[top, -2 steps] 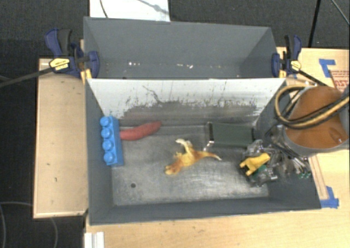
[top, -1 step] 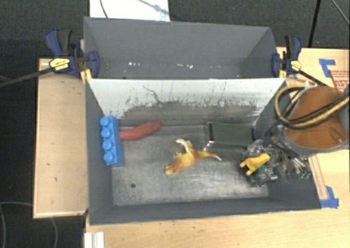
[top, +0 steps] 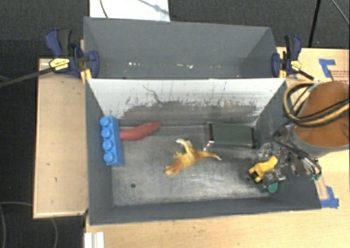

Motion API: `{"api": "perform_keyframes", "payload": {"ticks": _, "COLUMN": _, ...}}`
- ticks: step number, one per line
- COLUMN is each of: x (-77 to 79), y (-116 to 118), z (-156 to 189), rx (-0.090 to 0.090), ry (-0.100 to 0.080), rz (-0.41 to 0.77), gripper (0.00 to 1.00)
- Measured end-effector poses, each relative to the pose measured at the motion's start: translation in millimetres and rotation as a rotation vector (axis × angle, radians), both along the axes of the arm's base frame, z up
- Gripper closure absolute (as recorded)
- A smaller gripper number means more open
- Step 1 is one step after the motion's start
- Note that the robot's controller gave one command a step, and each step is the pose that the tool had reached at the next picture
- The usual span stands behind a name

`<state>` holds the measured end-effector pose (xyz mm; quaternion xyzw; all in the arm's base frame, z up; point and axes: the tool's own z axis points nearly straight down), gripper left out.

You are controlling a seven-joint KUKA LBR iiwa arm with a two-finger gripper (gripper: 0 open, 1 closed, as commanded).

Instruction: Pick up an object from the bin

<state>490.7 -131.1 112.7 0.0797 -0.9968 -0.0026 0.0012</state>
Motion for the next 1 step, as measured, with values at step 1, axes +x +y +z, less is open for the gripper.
{"api": "perform_keyframes", "payload": {"ticks": 1, "x": 11.2, "y": -1.4, "z": 106.1, "rx": -0.005, "ry": -0.006, "rz": 0.043, "gripper": 1.00}}
